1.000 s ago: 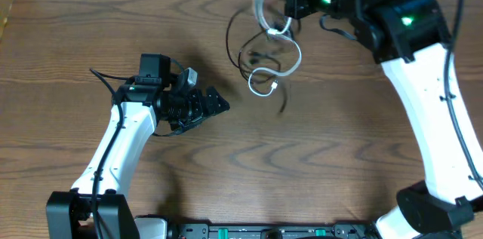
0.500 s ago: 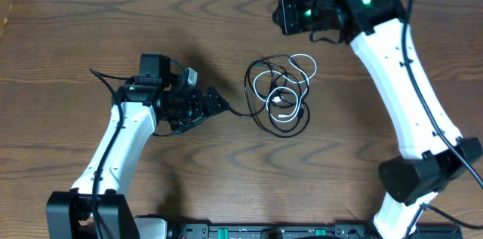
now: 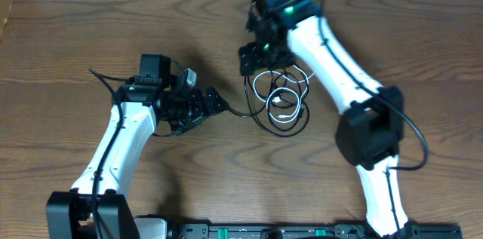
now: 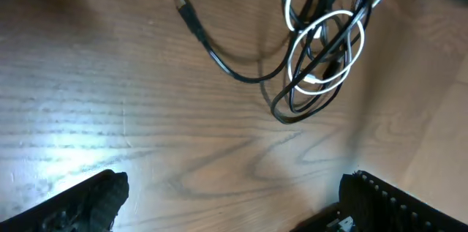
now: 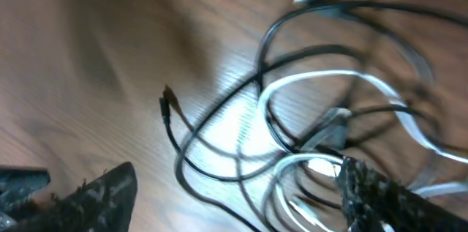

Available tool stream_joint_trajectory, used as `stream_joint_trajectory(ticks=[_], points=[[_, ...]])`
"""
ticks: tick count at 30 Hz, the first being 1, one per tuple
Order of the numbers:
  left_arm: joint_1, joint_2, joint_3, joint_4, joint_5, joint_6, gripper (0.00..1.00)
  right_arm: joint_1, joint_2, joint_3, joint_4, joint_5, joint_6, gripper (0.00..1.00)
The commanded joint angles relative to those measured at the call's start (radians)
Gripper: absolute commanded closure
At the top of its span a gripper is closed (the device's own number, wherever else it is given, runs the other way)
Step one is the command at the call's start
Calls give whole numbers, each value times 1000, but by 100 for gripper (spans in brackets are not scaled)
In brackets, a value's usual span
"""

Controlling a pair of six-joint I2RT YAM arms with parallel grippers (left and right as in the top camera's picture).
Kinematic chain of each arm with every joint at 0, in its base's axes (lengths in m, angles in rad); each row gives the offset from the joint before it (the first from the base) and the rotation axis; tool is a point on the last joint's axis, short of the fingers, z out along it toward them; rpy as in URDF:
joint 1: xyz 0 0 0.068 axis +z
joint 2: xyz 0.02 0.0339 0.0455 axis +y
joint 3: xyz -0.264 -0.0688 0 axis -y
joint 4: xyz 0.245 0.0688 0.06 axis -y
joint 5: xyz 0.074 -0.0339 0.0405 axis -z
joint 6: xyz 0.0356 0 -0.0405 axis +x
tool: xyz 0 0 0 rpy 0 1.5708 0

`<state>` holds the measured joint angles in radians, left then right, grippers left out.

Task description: Untangle cables

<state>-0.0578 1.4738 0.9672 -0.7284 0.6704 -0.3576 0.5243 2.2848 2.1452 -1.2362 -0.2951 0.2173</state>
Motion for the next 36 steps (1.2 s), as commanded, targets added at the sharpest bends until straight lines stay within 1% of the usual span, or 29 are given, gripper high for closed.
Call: stream_joint_trajectory(ticks=[1, 3, 7, 11, 12, 16, 17, 22, 25, 28, 33, 36], points=[[45, 8, 3, 3, -14, -118, 2, 31, 34, 0, 6, -26, -3, 15], [85, 8, 3, 12, -19, -120, 2, 47, 55, 0, 21, -26, 15, 16], [107, 8, 3, 8, -36, -119, 2, 62, 74, 0, 49, -9, 17, 31], [107, 8, 3, -24, -36, -119, 2, 81, 98, 0, 52, 126, 88, 50], [107, 9, 3, -32, -36, -119, 2, 86, 102, 0, 55, 133, 98, 54], [107, 9, 3, -49, -36, -107, 2, 103, 107, 0, 75, 132, 97, 87], [107, 9, 3, -49, -36, -107, 2, 108, 107, 1, 86, 132, 97, 98], [107, 9, 3, -49, -36, -108, 2, 97, 64, 38, 71, 121, 97, 99], [107, 9, 3, -50, -36, -108, 2, 76, -6, 95, 38, 89, 73, 99], [107, 9, 3, -49, -36, -108, 2, 50, -106, 141, 43, 75, 50, 99], [106, 9, 3, -51, -35, -112, 2, 15, -293, 150, 192, 84, 51, 99], [106, 9, 3, -81, -35, -111, 2, -3, -409, 150, 303, 106, 48, 99]])
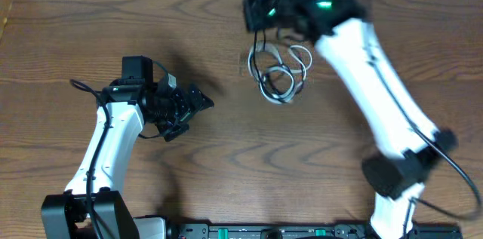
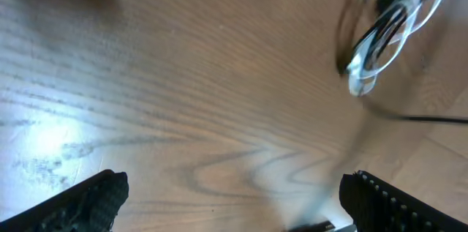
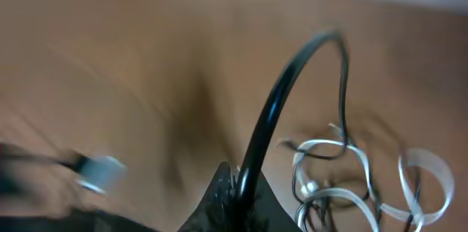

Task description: Untangle cables

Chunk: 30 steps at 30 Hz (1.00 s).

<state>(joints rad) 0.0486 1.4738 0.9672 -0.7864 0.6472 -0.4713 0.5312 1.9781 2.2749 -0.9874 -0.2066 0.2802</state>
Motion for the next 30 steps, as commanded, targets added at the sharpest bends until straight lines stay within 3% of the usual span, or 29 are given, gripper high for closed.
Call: stream_joint_trajectory(ticks=[1, 7, 19, 26, 30], points=[[0, 9, 3, -29, -12, 3, 2, -14, -129, 20, 80, 31, -15, 99], [0, 9, 3, -43, -13, 2, 2, -19, -274, 20, 238, 89, -16, 99], [0, 9, 3, -43, -13, 3, 2, -19, -295, 19, 279, 251, 65, 99], [0, 9, 3, -42, -13, 6, 2, -34, -329, 20, 492, 320, 63, 99], [0, 9, 3, -52, -11, 9, 2, -40, -370, 20, 478, 320, 63, 99]])
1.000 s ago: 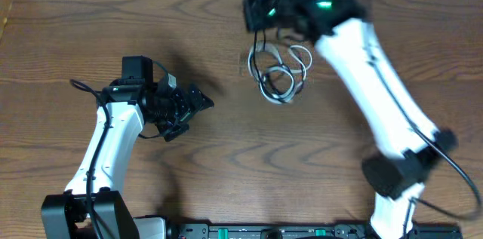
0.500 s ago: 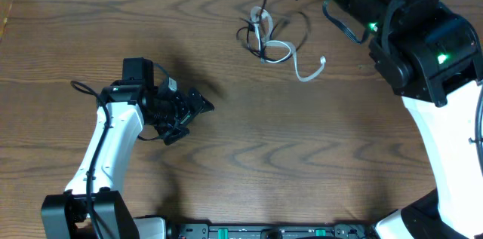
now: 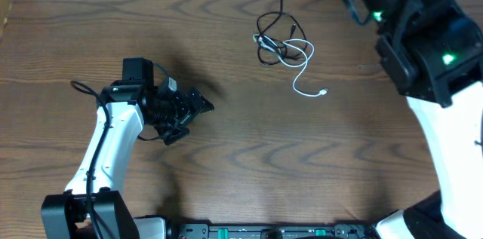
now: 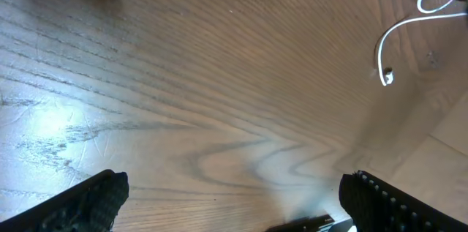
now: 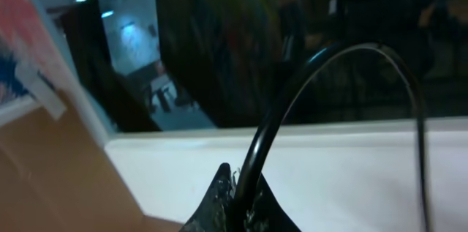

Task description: Untangle cables

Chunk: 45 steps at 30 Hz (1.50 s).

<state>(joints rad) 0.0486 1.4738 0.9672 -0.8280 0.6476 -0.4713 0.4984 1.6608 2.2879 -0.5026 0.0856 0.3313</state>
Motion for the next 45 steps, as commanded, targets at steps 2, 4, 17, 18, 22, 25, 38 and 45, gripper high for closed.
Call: stream_joint_trajectory(ticks=[2, 4, 17, 18, 22, 25, 38, 45], points=[[0, 7, 4, 14, 107, 144, 2, -3, -64, 7, -89, 23, 13, 99], [0, -5, 5, 68, 340, 348, 2, -1, -63, 6, -144, 10, 13, 99], [-68, -402, 60, 303, 70, 321, 2, -1, -55, 6, -231, -108, 43, 99], [-68, -413, 60, 326, 79, 292, 2, -1, -55, 6, -231, -139, 44, 99], [-87, -420, 60, 459, 183, 279, 2, 0, -55, 6, -231, -270, 109, 99], [-147, -391, 60, 539, 179, 279, 0, 0, -55, 6, -230, -353, 145, 99], [-388, -237, 60, 856, 69, 305, 4, 1, -55, 6, -220, -512, 227, 99], [-440, -132, 60, 986, 70, 274, 8, 1, -55, 6, -225, -518, 233, 99]])
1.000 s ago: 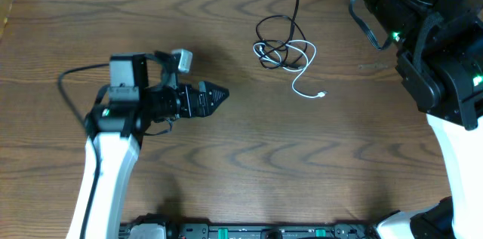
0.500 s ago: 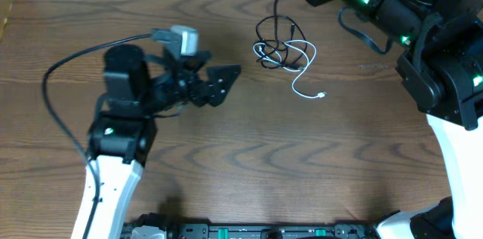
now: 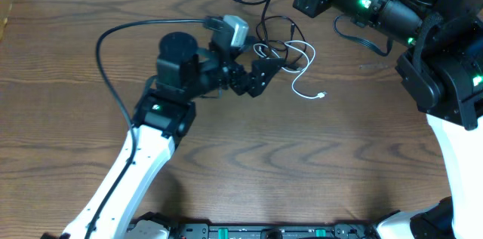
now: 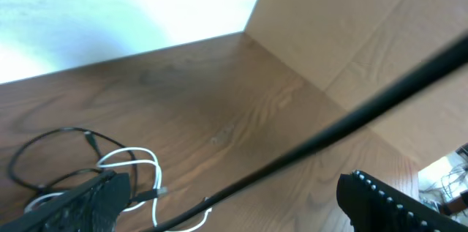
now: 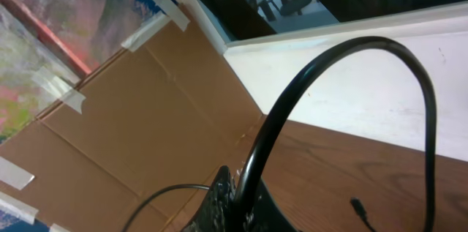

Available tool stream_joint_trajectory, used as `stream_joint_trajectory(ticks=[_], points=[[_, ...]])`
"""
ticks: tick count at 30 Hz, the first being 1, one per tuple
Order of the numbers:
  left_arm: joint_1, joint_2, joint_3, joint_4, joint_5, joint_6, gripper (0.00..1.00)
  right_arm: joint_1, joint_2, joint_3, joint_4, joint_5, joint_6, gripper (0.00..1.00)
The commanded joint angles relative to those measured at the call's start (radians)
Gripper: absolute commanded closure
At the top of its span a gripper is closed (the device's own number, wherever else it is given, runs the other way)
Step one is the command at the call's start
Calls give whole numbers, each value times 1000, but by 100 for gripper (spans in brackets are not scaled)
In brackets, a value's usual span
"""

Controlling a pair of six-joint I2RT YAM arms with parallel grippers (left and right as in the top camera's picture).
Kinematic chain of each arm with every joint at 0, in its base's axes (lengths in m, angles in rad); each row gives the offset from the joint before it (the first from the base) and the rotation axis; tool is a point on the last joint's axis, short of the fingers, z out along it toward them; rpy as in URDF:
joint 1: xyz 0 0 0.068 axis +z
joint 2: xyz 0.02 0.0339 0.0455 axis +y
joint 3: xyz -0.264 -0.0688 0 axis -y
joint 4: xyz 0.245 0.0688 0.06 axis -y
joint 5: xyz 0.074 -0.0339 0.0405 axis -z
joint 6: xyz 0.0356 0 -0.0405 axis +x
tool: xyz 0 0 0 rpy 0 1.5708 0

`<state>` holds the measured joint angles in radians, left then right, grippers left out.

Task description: Untangle cables

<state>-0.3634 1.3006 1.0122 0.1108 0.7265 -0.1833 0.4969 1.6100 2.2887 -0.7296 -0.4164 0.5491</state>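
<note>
A tangle of black cable (image 3: pixel 272 41) and white cable (image 3: pixel 300 59) lies at the back middle of the table. The white cable's free end (image 3: pixel 323 94) trails to the right. My right gripper (image 5: pixel 241 197) is raised high and shut on the black cable (image 5: pixel 344 50), which arcs above it; in the overhead view this gripper is over the back edge. My left gripper (image 3: pixel 253 79) hangs open just left of the tangle. In its wrist view, the left gripper (image 4: pixel 234 210) has a taut black strand (image 4: pixel 329 133) crossing between its fingers, untouched, with white loops (image 4: pixel 139 165) beyond.
A black plug lies loose at the back, left of the tangle. The wooden table (image 3: pixel 249 163) has a white wall along its far edge. Cardboard panels (image 5: pixel 146 115) stand beyond the table. My left arm's own cable (image 3: pixel 121 32) loops over the left side.
My left arm has left the left side of the table and now sits raised beside the tangle, gripper open. The right gripper stays high, shut on the black cable. The tangle has barely shifted.
Both grippers were open at the tangle in mid-table. Then the right gripper was shut on the black cable, the bundle sat farther back, and the left arm was off to the left. Then the right arm was high and a white end trailed out. Now the left gripper is beside the tangle.
</note>
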Motion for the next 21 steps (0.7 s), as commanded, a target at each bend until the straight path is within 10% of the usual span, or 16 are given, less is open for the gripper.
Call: stream_joint_trajectory(ticks=[1, 10, 21], points=[[-32, 47, 15, 59, -9, -14, 15, 2, -4, 6, 1, -16, 15, 99], [-35, 55, 15, 73, -9, -18, 69, -1, -4, 6, -11, -5, 15, 99], [-35, 55, 15, 63, -9, -18, 70, -42, -4, 6, -16, 97, 11, 99]])
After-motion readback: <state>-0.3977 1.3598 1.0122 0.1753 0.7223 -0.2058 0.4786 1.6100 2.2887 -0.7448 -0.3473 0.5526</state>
